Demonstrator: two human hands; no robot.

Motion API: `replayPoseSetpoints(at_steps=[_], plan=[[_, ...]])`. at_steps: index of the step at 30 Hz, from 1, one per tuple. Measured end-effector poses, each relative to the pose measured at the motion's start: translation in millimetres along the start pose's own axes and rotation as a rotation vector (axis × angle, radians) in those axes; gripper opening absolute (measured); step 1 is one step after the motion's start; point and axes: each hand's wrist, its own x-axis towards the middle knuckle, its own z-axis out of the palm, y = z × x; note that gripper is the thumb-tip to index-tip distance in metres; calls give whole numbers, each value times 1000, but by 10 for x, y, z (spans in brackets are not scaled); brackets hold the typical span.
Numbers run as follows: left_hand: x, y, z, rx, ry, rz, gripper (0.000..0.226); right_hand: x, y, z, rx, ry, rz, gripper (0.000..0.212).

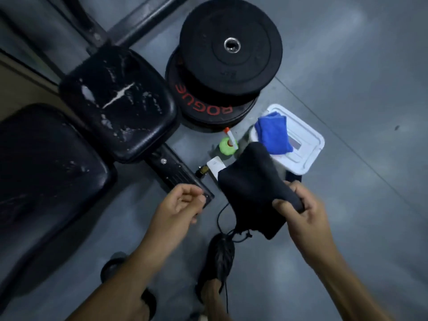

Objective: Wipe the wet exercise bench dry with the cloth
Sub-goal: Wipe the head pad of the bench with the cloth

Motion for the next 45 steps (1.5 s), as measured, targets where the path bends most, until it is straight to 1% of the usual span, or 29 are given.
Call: replayPoseSetpoints(at_steps=[2, 3, 5, 7, 9, 10, 11, 13, 14, 16, 18, 21, 25, 26, 27, 28, 30, 32, 33, 36, 38, 40, 42, 44, 45], plan=[[-77, 140, -226, -10, 53, 91, 24, -162, -346, 179, 71, -172, -38, 15], [-118, 215, -356, -24, 46, 117, 36, -231, -495, 275, 111, -247, -34, 16], [-231, 343, -616, -81, -39, 119, 53, -356, -737, 481, 197, -351, -7, 19], [-378, 398, -873, -160, -120, 83, 49, -451, -896, 705, 270, -398, 39, 20], [-541, 386, -1133, -204, -108, 92, 41, -548, -998, 944, 356, -422, 93, 21], [-613, 358, -1270, -223, -77, 114, 40, -608, -1019, 1061, 405, -441, 137, 28], [-688, 333, -1405, -246, -49, 143, 40, -673, -1029, 1182, 435, -467, 188, 41], [-834, 288, -1675, -292, -26, 193, 41, -817, -1030, 1442, 408, -529, 258, 65], [-896, 273, -1800, -302, -30, 220, 42, -894, -1032, 1578, 398, -558, 288, 72], [-998, 233, -2022, -312, -48, 266, 44, -1060, -1069, 1865, 397, -602, 334, 69], [-1051, 163, -2203, -333, -28, 278, 43, -1198, -1090, 2105, 364, -563, 360, 68], [-1093, 69, -2356, -327, 8, 281, 35, -1381, -1076, 2343, 341, -331, 414, 88], [-1041, -60, -2440, -63, 10, 336, 32, -1440, -1124, 2468, 465, -206, 400, 89], [-979, -116, -2451, -4, 3, 341, 31, -1394, -1080, 2446, 494, -158, 413, 88], [-906, -178, -2461, 31, -3, 347, 28, -1320, -1027, 2406, 510, -110, 426, 81], [-833, -241, -2467, 46, -3, 347, 22, -1230, -974, 2354, 507, -75, 430, 69], [-701, -354, -2471, 69, 24, 377, 15, -1012, -897, 2239, 413, -20, 397, 43], [-585, -442, -2462, 112, 57, 433, 13, -752, -839, 2108, 211, 64, 274, 25], [-535, -474, -2463, 134, 68, 458, 12, -605, -825, 2048, 136, 106, 177, 23], [-371, -535, -2459, 179, 107, 558, 12, -123, -853, 1951, -34, 209, -108, 25], [-257, -534, -2466, 196, 139, 622, 13, 217, -860, 2004, -158, 249, -216, 37], [-118, -545, -2500, 218, 184, 675, 13, 474, -846, 2212, -336, 223, -311, 47], [17, -551, -2553, 247, 246, 722, 12, 590, -750, 2525, -587, 85, -367, 56], [132, -559, -2614, 276, 293, 767, 12, 586, -580, 2839, -981, -103, -353, 82], [179, -555, -2645, 289, 314, 791, 12, 561, -503, 2939, -1142, -143, -344, 95]])
